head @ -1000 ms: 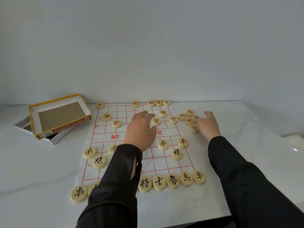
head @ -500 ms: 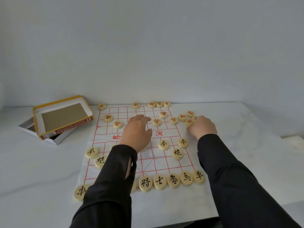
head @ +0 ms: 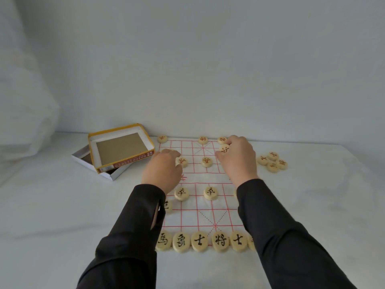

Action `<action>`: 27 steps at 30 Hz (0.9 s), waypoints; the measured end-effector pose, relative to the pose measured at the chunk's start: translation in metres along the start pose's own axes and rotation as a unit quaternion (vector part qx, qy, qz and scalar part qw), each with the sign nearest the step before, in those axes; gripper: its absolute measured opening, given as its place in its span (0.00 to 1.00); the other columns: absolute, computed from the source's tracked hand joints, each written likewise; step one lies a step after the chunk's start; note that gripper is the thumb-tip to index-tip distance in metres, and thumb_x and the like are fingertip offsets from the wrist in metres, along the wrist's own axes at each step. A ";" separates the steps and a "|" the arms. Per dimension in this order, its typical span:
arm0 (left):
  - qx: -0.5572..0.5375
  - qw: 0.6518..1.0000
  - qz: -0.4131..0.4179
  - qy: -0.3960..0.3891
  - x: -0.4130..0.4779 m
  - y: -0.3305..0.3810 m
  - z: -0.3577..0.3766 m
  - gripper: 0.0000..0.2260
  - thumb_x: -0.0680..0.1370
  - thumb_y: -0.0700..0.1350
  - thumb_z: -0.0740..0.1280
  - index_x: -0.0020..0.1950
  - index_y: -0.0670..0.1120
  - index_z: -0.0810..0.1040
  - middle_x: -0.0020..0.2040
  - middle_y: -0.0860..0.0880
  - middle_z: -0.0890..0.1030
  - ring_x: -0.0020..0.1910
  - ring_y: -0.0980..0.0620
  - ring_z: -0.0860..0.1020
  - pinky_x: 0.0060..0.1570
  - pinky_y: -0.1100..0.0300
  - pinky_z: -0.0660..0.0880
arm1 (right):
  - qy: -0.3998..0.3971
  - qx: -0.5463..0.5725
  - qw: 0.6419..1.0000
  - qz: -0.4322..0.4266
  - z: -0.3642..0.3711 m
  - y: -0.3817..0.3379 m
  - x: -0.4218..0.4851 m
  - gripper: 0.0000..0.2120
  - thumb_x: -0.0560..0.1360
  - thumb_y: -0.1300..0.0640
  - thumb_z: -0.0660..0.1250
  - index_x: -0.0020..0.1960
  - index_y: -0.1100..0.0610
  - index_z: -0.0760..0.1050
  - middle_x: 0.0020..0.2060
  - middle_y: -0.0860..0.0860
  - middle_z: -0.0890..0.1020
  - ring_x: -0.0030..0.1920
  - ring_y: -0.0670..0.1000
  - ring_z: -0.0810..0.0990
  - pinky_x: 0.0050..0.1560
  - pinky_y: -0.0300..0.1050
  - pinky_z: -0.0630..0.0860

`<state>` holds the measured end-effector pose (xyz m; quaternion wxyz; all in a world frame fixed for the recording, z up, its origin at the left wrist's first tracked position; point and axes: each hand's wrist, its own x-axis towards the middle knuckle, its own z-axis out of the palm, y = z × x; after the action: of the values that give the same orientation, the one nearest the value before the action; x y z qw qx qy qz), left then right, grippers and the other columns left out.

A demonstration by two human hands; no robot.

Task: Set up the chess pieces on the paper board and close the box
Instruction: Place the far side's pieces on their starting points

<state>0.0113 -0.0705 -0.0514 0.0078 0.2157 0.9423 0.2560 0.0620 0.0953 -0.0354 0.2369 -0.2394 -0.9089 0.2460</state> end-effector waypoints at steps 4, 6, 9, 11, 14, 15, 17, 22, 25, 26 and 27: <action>0.088 0.995 0.015 0.031 -0.007 -0.025 -0.017 0.18 0.79 0.44 0.58 0.69 0.49 0.69 0.71 0.50 0.66 0.71 0.49 0.59 0.68 0.54 0.61 | -0.023 0.022 0.999 -0.026 0.019 -0.020 -0.012 0.10 0.74 0.58 0.69 0.55 0.58 0.77 0.47 0.52 0.81 0.48 0.51 0.80 0.43 0.39 0.72; 0.138 0.990 0.023 0.034 -0.009 -0.032 -0.022 0.18 0.79 0.45 0.57 0.70 0.51 0.67 0.74 0.51 0.60 0.74 0.47 0.52 0.71 0.49 0.53 | -0.025 0.041 0.999 -0.017 0.023 -0.025 -0.010 0.10 0.75 0.58 0.68 0.56 0.58 0.78 0.49 0.52 0.82 0.50 0.52 0.81 0.48 0.42 0.77; 0.176 0.984 -0.010 0.002 -0.009 -0.043 -0.026 0.22 0.78 0.43 0.56 0.73 0.51 0.63 0.76 0.51 0.54 0.75 0.45 0.45 0.71 0.41 0.45 | -0.074 0.090 0.993 -0.007 0.032 -0.039 -0.002 0.08 0.76 0.59 0.67 0.54 0.58 0.78 0.47 0.54 0.83 0.46 0.54 0.82 0.51 0.51 0.80; 0.179 0.982 -0.048 -0.025 -0.010 -0.050 -0.027 0.25 0.77 0.40 0.56 0.74 0.51 0.60 0.76 0.52 0.52 0.75 0.43 0.43 0.70 0.38 0.44 | -0.116 0.103 0.988 -0.007 0.039 -0.052 0.004 0.07 0.74 0.59 0.69 0.51 0.58 0.79 0.45 0.54 0.83 0.44 0.55 0.82 0.50 0.52 0.80; 0.170 0.982 -0.071 -0.029 -0.010 -0.054 -0.029 0.26 0.76 0.38 0.56 0.74 0.51 0.59 0.76 0.52 0.51 0.75 0.43 0.42 0.69 0.36 0.43 | -0.139 0.077 0.987 -0.016 0.049 -0.067 0.013 0.05 0.71 0.58 0.73 0.46 0.56 0.80 0.43 0.51 0.82 0.45 0.51 0.81 0.48 0.45 0.77; 0.169 0.982 -0.076 -0.026 -0.010 -0.055 -0.030 0.26 0.76 0.38 0.56 0.73 0.51 0.60 0.76 0.52 0.51 0.75 0.43 0.41 0.69 0.36 0.42 | -0.140 0.069 0.988 -0.022 0.052 -0.072 0.016 0.05 0.70 0.57 0.74 0.45 0.56 0.80 0.42 0.50 0.82 0.45 0.50 0.80 0.47 0.43 0.76; 0.172 0.980 -0.093 -0.022 -0.009 -0.060 -0.035 0.24 0.76 0.39 0.55 0.72 0.51 0.62 0.77 0.52 0.51 0.75 0.42 0.41 0.68 0.35 0.42 | -0.145 0.055 0.987 -0.031 0.060 -0.080 0.020 0.05 0.69 0.57 0.74 0.43 0.56 0.80 0.42 0.50 0.81 0.47 0.50 0.80 0.47 0.44 0.76; 0.188 0.972 -0.137 -0.006 -0.012 -0.070 -0.047 0.19 0.78 0.44 0.55 0.69 0.49 0.67 0.77 0.50 0.50 0.75 0.41 0.42 0.69 0.33 0.45 | -0.191 -0.008 0.981 -0.030 0.090 -0.091 0.025 0.09 0.66 0.47 0.75 0.40 0.52 0.81 0.47 0.49 0.83 0.55 0.53 0.76 0.57 0.52 0.75; 0.182 0.971 -0.158 0.011 -0.012 -0.071 -0.051 0.18 0.77 0.43 0.55 0.67 0.48 0.69 0.76 0.49 0.51 0.75 0.41 0.43 0.69 0.34 0.47 | -0.196 -0.083 0.976 -0.054 0.109 -0.096 0.024 0.14 0.68 0.43 0.72 0.45 0.51 0.83 0.49 0.49 0.82 0.56 0.54 0.75 0.56 0.52 0.75; 0.178 0.971 -0.159 0.015 -0.012 -0.072 -0.051 0.18 0.77 0.43 0.55 0.66 0.47 0.69 0.76 0.48 0.52 0.75 0.41 0.43 0.69 0.34 0.47 | -0.191 -0.099 0.975 -0.057 0.114 -0.096 0.022 0.15 0.69 0.42 0.71 0.48 0.52 0.83 0.50 0.50 0.81 0.57 0.54 0.74 0.57 0.52 0.74; 0.173 0.972 -0.156 0.016 -0.011 -0.072 -0.050 0.18 0.77 0.44 0.55 0.67 0.47 0.69 0.76 0.48 0.52 0.75 0.41 0.44 0.69 0.35 0.48 | -0.184 -0.110 0.975 -0.058 0.118 -0.095 0.020 0.16 0.70 0.43 0.70 0.50 0.54 0.81 0.52 0.50 0.80 0.59 0.54 0.72 0.59 0.52 0.72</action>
<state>-0.0138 -0.1548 -0.0436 -0.0052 0.0602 0.9942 0.0887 -0.0481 -0.0055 -0.0665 0.0514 -0.1619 -0.9707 0.1700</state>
